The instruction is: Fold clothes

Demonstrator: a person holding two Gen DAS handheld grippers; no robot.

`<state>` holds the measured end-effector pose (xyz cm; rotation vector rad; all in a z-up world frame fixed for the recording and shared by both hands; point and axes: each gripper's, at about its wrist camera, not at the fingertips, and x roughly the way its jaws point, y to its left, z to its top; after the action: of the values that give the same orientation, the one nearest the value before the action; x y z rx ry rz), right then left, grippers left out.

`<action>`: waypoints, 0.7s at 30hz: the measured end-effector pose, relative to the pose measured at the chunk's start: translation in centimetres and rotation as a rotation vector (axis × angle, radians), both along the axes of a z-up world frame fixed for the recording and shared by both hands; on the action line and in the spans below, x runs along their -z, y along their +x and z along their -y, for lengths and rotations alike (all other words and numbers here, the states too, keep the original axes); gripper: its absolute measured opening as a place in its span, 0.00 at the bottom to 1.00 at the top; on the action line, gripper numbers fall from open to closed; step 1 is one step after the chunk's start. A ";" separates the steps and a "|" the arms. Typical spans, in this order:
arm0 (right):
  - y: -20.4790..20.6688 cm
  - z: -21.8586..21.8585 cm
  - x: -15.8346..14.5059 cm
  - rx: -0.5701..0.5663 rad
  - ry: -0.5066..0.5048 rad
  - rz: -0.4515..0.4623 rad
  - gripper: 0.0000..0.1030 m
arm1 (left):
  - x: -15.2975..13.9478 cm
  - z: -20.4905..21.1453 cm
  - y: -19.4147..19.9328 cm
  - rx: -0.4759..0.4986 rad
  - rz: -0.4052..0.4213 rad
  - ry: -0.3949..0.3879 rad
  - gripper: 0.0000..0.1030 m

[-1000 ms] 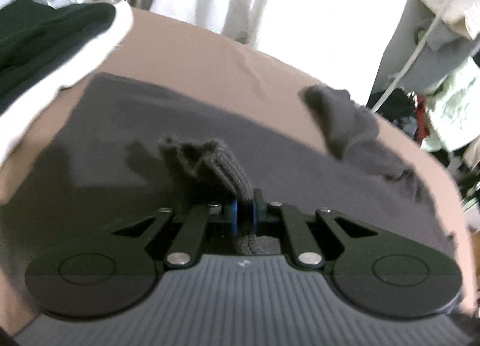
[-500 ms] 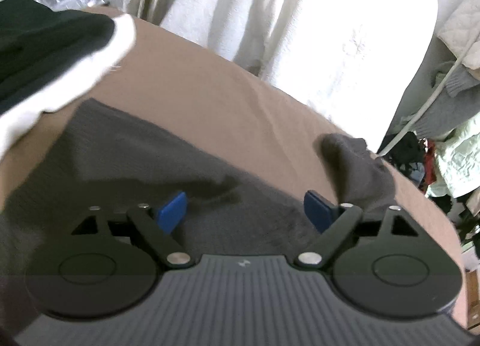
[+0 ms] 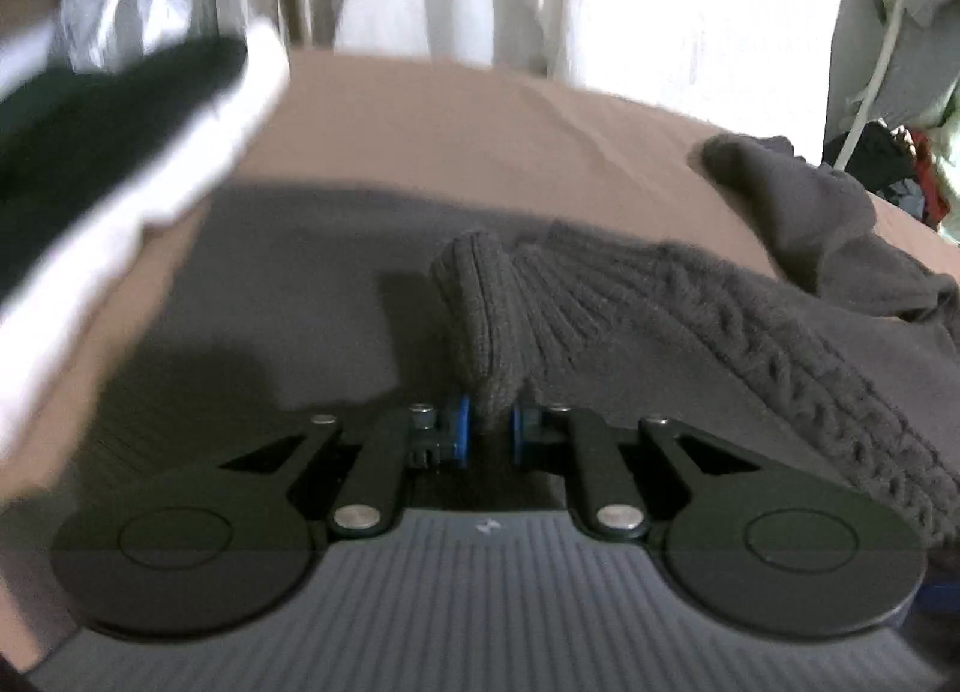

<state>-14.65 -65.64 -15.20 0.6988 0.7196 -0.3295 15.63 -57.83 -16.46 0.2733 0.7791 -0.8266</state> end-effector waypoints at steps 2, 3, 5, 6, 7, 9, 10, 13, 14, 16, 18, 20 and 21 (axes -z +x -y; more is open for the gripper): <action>0.6 -1.4 -0.3 -0.066 -0.063 -0.058 0.64 | -0.8 0.0 0.0 -0.015 -0.003 0.011 0.12; 0.9 -1.9 -0.4 -0.104 -0.072 -0.085 0.64 | -0.9 0.0 0.1 -0.024 -0.011 0.026 0.12; 1.1 -2.9 0.1 -0.183 -0.020 -0.155 0.65 | -0.1 -0.1 1.1 -0.045 -0.056 0.102 0.21; 1.1 -3.4 0.2 -0.215 -0.026 -0.176 0.66 | 0.5 -0.3 1.4 -0.058 -0.071 0.151 0.33; 1.1 -4.1 0.0 -0.248 -0.048 -0.191 0.67 | 0.9 -0.6 1.7 -0.074 -0.071 0.188 0.52; 1.2 -4.9 -0.3 -0.300 -0.079 -0.211 0.69 | 0.4 -1.6 1.4 -0.103 -0.032 0.195 0.62; 1.2 -4.9 -0.5 -0.302 -0.079 -0.213 0.69 | -0.3 -1.8 1.2 -0.110 -0.017 0.185 0.62; 0.8 -3.6 -1.2 -0.269 -0.039 -0.171 0.67 | -3.1 -1.6 0.0 -0.111 0.015 0.137 0.62; 0.4 -2.8 -1.8 -0.240 -0.018 -0.135 0.67 | -4.0 -1.5 -0.4 -0.111 0.026 0.121 0.63; -0.8 -0.8 -2.8 -0.177 0.024 -0.024 0.67 | -5.9 -0.4 -1.8 -0.075 0.062 0.089 0.71; -2.3 1.8 -3.3 -0.087 0.086 0.064 0.67 | -7.8 1.2 -3.5 -0.014 0.084 0.062 0.76; -4.1 4.5 -3.6 0.014 0.108 0.111 0.67 | -8.8 3.7 -4.8 0.051 0.088 0.041 0.77; -5.0 5.9 -3.9 0.071 0.100 0.126 0.67 | -8.8 5.2 -5.5 0.081 0.091 0.032 0.78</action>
<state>-19.66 -71.54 -11.30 0.8342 0.5957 -0.3127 10.08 -62.99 -7.62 0.3708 0.7003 -0.8720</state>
